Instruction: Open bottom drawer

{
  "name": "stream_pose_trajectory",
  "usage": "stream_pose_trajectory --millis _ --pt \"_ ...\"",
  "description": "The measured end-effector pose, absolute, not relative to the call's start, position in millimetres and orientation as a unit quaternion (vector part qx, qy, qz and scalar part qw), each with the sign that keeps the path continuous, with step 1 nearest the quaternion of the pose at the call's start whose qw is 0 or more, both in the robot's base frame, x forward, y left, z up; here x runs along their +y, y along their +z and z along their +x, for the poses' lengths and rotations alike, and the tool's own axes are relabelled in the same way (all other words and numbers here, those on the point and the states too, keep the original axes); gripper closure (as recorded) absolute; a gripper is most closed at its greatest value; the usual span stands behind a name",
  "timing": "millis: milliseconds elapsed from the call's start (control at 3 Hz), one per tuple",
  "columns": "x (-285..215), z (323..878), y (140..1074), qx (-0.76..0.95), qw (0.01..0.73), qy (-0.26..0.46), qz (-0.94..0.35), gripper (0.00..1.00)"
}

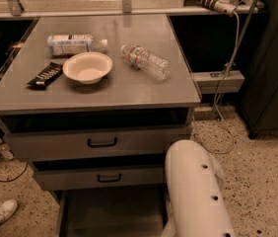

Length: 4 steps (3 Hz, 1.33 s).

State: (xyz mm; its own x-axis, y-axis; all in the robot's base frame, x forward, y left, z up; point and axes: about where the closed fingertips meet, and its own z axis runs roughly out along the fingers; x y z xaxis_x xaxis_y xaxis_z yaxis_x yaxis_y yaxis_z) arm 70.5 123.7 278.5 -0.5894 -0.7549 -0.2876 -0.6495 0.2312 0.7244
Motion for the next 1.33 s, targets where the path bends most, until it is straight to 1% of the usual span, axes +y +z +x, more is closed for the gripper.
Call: stream_pose_trajectory --millis 333,667,1000,1333 --pt "124 73 278 -0.782 0.062 -0.428 0.449 0.00" --pt "135 81 306 -0.777 0.041 -0.422 0.464 0.00" --pt "135 88 316 -0.773 0.028 -0.418 0.476 0.00" --pt "126 71 309 -0.770 0.041 -0.437 0.463 0.00"
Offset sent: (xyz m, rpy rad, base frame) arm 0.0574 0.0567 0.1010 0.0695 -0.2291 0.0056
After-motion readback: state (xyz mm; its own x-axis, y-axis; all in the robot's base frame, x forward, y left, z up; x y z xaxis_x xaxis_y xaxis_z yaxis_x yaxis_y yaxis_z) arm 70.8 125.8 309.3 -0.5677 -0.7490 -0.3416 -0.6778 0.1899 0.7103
